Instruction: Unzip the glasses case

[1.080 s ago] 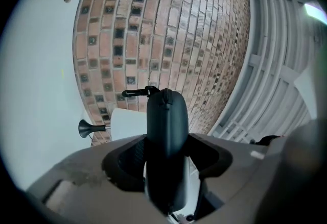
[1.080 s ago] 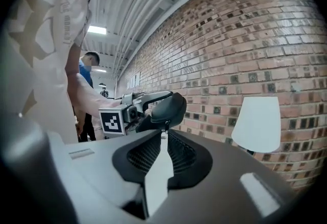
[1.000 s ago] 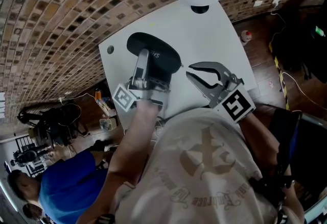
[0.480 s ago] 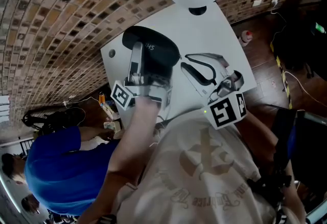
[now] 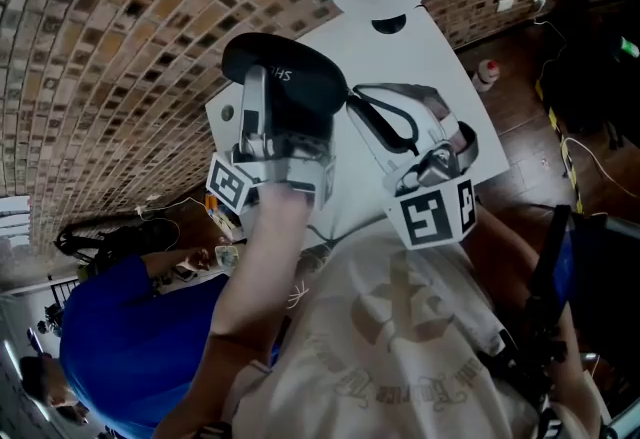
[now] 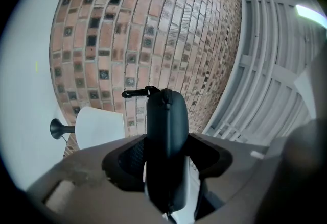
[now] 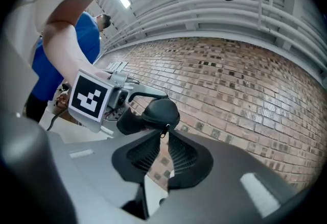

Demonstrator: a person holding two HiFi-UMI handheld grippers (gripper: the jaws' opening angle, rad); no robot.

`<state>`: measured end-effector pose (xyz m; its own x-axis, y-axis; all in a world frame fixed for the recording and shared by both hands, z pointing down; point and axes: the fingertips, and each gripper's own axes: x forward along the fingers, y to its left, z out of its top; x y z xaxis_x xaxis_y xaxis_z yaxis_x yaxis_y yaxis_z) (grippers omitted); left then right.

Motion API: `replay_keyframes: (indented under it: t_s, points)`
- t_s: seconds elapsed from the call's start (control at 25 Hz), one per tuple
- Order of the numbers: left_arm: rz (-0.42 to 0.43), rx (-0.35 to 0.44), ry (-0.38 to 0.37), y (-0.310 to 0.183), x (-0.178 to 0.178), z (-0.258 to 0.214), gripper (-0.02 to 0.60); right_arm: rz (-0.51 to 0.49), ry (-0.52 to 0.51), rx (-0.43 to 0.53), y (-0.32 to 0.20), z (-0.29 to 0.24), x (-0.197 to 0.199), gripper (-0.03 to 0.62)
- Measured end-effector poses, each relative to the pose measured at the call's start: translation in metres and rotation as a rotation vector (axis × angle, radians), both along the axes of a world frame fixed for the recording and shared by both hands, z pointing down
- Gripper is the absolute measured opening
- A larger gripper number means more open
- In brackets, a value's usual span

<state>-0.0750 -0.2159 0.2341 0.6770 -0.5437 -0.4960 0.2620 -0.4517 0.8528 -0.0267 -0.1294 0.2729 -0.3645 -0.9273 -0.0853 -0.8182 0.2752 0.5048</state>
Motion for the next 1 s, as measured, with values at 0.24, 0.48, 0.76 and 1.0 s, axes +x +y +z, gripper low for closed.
replay_keyframes:
  t_s: [0.24,0.48,0.76,1.0]
  points:
    - [-0.004,0.001,-0.006,-0.005,-0.005,0.004,0.264,-0.005,0.017,0.005,0.001,0.002,-0.001,0.017]
    - [0.006,0.007,-0.017,-0.006,-0.012,0.012,0.265,-0.064,0.033,-0.047,0.001,0.009,-0.006,0.011]
    - [0.038,0.028,-0.001,0.002,-0.025,0.024,0.278,-0.18,0.108,-0.092,0.011,0.019,-0.022,0.009]
    - [0.035,0.06,-0.005,0.007,-0.031,0.025,0.321,-0.221,0.136,-0.112,0.015,0.021,-0.031,0.009]
